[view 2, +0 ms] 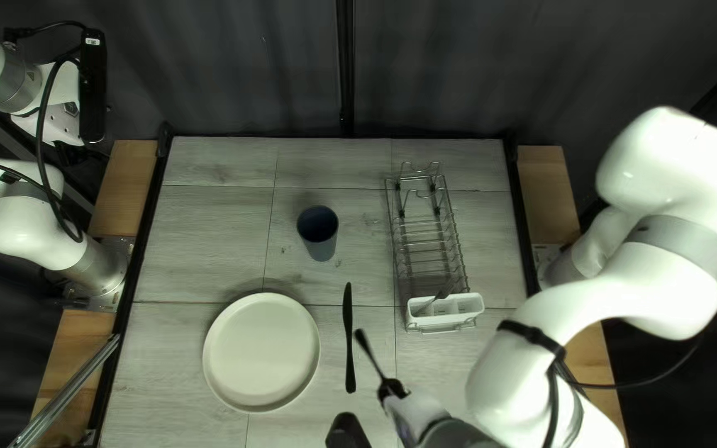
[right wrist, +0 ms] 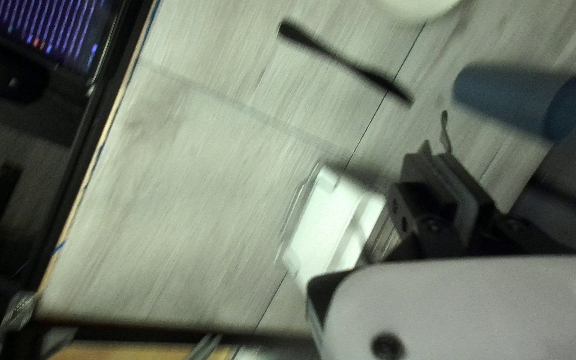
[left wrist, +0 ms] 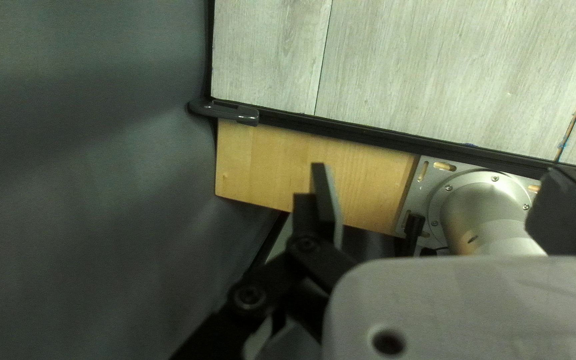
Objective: Pick up and place plate onto table. Place down one fork to the left of the plate. Place spoon and knife to the right of the plate. Place cup above the knife and spoon
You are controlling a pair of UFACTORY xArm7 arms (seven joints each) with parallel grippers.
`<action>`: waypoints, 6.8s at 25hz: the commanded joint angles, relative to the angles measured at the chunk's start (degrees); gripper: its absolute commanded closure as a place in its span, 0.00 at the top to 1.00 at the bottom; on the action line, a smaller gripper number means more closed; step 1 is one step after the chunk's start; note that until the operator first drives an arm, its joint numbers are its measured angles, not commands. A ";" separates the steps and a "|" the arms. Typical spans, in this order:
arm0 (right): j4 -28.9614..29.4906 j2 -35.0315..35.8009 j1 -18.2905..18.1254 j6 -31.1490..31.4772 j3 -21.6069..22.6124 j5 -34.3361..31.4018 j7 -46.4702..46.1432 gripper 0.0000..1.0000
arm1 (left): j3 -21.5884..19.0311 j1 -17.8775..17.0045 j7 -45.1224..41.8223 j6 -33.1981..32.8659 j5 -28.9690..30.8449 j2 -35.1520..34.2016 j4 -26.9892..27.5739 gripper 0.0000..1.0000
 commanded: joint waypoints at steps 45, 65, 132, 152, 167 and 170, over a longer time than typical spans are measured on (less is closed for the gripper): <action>-0.80 -0.24 -0.26 -1.30 -0.22 -0.94 -0.50 0.00 | -16.39 -16.29 -11.97 -68.89 -15.63 43.25 -4.08 1.00; -0.80 -0.24 -0.26 -1.30 -0.22 -0.94 -0.50 0.00 | -16.10 -19.44 -11.11 -82.33 -20.10 56.75 1.69 1.00; -0.80 -0.24 -0.26 -1.30 -0.22 -0.94 -0.50 1.00 | -10.99 -36.93 53.18 -100.66 -93.66 61.67 -2.80 0.00; -0.80 -0.24 -0.26 -1.30 -0.22 -0.94 -0.50 1.00 | -42.91 -7.68 30.09 -98.87 -80.30 54.23 -9.73 0.00; 4.50 -0.06 0.41 12.58 0.12 4.72 3.16 1.00 | -42.91 -7.68 30.09 -98.87 -80.30 54.23 -9.73 0.00; 8.50 2.48 1.10 17.46 0.23 5.32 4.84 1.00 | -42.91 -7.68 30.09 -98.87 -80.30 54.23 -9.73 0.00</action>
